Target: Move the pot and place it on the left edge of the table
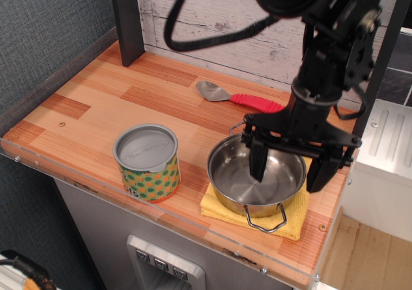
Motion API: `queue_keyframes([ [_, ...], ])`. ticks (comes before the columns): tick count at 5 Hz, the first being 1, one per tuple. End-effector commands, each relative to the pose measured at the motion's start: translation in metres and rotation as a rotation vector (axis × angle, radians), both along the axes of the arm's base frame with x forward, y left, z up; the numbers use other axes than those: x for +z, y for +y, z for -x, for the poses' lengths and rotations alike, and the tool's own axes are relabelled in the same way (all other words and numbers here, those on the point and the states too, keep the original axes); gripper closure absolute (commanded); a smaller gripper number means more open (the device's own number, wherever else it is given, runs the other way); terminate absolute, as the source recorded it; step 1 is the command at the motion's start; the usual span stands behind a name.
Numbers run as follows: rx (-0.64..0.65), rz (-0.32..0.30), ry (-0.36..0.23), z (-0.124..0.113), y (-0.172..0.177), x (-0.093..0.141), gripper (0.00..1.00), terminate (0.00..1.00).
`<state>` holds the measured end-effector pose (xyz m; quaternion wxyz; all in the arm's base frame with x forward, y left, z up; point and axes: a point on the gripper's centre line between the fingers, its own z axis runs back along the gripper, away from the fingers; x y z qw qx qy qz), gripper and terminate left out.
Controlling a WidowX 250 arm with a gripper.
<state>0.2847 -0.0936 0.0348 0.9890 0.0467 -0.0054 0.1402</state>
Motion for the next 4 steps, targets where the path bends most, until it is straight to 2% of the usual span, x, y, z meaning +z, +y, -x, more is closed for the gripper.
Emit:
queue_keyframes([
  [1,0.02,0.016,-0.036,-0.008,-0.001,-0.001,0.0,0.0],
  [2,0.036,0.047,-0.059,-0.008,0.001,0.0,1.0,0.0],
  [4,0.066,0.066,-0.111,-0.01,0.008,0.01,1.0,0.0],
])
